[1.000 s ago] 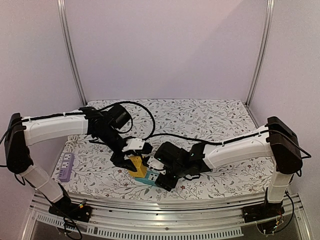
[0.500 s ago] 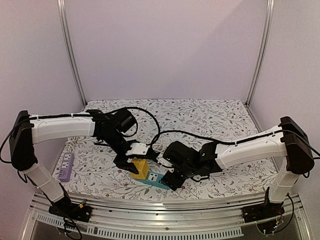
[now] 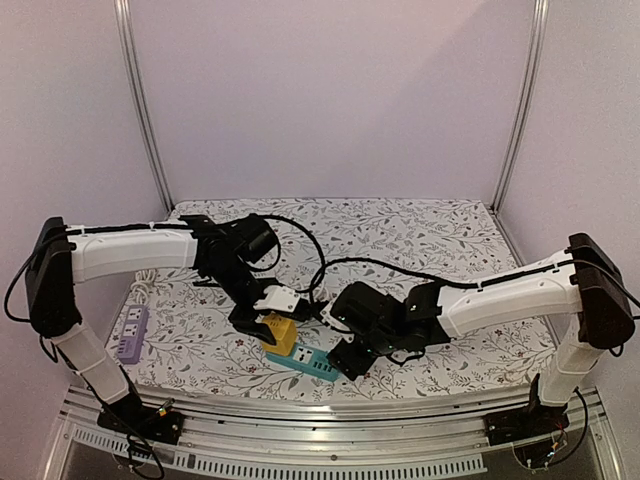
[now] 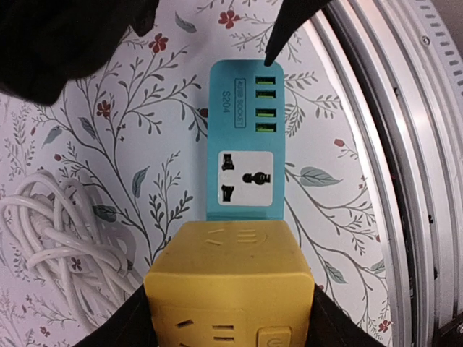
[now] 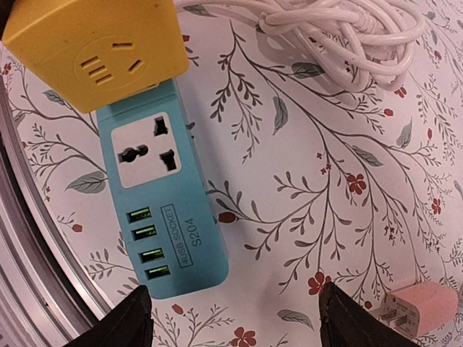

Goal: Insert the plug

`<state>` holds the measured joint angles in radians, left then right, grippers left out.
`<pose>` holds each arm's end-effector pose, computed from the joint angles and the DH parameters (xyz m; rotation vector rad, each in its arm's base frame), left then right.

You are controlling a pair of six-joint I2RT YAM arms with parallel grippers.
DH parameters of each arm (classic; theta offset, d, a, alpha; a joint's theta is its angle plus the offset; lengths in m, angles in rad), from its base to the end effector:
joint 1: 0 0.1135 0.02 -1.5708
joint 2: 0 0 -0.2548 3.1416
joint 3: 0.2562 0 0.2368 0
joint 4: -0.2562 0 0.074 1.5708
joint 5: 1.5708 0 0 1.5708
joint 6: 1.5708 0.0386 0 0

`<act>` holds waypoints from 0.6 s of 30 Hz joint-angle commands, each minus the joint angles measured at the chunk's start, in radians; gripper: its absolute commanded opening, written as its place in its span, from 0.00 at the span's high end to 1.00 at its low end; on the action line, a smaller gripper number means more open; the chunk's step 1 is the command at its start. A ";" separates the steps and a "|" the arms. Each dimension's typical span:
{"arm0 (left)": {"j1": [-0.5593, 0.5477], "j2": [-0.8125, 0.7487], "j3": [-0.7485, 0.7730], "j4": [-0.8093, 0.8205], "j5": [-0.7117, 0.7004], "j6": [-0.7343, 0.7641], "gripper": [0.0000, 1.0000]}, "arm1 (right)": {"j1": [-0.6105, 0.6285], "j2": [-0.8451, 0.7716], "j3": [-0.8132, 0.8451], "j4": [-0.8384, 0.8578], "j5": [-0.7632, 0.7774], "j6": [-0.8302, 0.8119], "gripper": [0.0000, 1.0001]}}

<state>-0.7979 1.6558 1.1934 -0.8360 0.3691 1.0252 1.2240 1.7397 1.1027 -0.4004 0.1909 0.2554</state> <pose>0.2016 -0.2266 0.2130 2.2515 1.6543 -0.4746 0.1223 0.3169 0.1803 -1.1533 2.3387 0.2957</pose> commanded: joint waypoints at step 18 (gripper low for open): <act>-0.055 -0.054 0.010 -0.091 -0.076 0.027 1.00 | 0.008 -0.060 -0.027 0.003 0.042 0.045 0.22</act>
<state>-0.8379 1.6295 1.1923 -0.8974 0.3191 1.0439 1.2240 1.7061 1.0916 -0.3965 0.2157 0.2802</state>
